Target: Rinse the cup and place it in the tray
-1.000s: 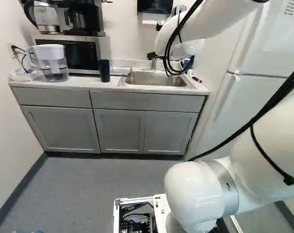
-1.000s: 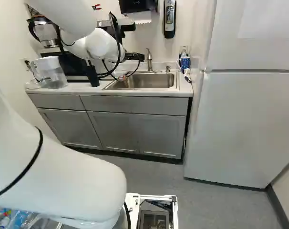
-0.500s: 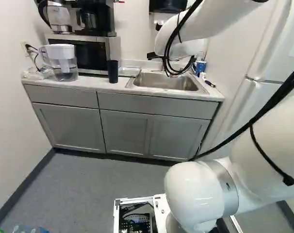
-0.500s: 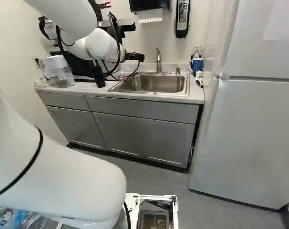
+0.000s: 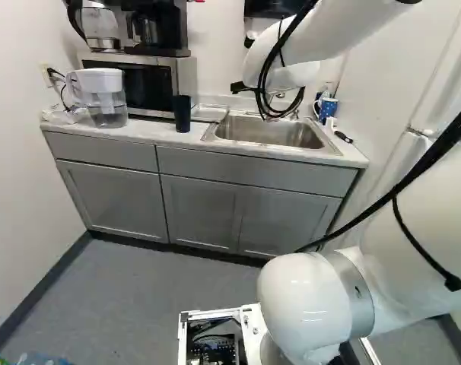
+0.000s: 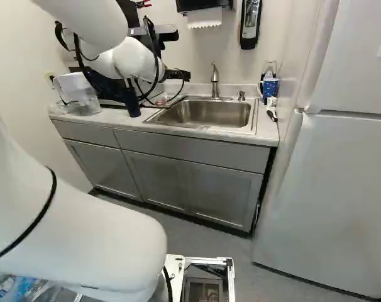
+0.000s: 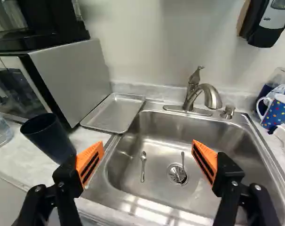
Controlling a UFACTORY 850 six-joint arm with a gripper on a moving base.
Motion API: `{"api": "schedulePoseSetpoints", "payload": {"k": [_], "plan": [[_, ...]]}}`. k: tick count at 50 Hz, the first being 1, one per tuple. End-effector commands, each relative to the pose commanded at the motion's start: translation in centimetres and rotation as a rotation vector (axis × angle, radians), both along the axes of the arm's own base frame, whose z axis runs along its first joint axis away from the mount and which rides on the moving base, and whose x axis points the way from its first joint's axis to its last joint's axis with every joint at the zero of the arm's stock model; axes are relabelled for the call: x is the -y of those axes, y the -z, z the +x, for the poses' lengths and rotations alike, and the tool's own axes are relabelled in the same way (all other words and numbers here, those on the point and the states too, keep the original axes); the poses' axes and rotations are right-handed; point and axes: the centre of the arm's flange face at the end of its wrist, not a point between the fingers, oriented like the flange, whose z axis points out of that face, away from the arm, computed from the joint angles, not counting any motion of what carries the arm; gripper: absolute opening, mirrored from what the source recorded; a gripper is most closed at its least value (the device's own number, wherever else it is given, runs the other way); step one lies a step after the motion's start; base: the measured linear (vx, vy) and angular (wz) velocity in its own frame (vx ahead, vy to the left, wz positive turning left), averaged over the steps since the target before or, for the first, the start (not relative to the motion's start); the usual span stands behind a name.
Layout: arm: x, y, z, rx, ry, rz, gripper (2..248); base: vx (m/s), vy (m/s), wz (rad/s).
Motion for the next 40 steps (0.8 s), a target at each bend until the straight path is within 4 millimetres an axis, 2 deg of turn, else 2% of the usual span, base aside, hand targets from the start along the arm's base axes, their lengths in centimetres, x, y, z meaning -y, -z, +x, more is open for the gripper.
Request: {"api": "schedulePoseSetpoints", "payload": {"k": [28,40], "plan": [[0.0,0.0,0.0,0.0,0.0,0.0,247,0.107,-0.051,0.0],[0.0,0.0,0.0,0.0,0.0,0.0,247,0.113,-0.034,0.115]]}}
